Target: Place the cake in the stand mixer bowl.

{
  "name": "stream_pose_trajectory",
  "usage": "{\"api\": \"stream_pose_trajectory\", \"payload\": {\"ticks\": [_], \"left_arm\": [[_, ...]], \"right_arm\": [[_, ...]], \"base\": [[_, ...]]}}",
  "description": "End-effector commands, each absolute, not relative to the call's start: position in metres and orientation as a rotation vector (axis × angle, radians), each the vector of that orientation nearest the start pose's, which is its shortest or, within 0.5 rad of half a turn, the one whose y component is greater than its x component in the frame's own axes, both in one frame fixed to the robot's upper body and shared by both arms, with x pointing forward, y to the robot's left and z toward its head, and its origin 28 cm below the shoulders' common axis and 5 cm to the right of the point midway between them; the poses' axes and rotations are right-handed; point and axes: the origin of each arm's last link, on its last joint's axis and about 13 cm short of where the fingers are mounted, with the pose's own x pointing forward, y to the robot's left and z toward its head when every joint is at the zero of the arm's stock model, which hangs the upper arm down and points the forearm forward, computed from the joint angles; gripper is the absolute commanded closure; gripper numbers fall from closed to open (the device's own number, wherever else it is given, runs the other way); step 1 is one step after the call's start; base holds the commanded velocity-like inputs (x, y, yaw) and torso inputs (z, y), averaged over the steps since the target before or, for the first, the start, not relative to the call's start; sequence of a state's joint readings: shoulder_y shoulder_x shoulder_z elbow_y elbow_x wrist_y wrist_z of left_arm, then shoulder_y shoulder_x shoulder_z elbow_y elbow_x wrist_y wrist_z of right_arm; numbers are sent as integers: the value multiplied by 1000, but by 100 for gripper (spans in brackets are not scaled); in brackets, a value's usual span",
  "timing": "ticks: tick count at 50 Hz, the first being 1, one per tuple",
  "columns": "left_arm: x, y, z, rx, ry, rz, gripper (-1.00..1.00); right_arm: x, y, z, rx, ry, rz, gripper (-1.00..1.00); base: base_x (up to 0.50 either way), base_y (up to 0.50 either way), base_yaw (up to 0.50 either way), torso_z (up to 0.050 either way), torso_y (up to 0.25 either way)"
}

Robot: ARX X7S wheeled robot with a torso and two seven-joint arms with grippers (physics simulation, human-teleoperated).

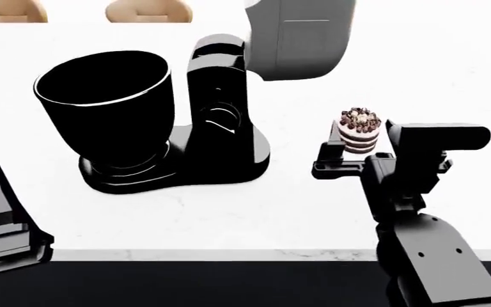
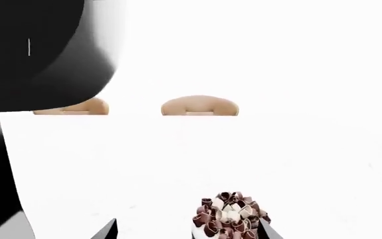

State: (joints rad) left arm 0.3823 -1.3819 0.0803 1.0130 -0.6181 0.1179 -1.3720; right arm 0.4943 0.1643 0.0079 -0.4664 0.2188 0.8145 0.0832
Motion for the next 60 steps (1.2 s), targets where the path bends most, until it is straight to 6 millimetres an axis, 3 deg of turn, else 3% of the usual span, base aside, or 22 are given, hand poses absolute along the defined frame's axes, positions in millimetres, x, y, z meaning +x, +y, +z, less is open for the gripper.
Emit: {"api": "stream_pose_trajectory", "payload": {"ticks": [1,10,24,60], "left_arm": [[113,264,201,146,-435,311,-100],[114,264,200,147,-430,312,-100],[115,264,201,149,-431,313,-100],[115,264,201,150,-430,314,-100]], "right_arm": [[286,-129,181,-20,-26,-37,-100],[303,-134,171,-14,46,-49,-100],[312,-140,163,5,69,-65,-100],[343,-145,158,-11,91,-81,-100]], "base": [[0,0,0,0,0],[0,0,0,0,0],[0,0,0,0,0],[0,0,0,0,0]]}}
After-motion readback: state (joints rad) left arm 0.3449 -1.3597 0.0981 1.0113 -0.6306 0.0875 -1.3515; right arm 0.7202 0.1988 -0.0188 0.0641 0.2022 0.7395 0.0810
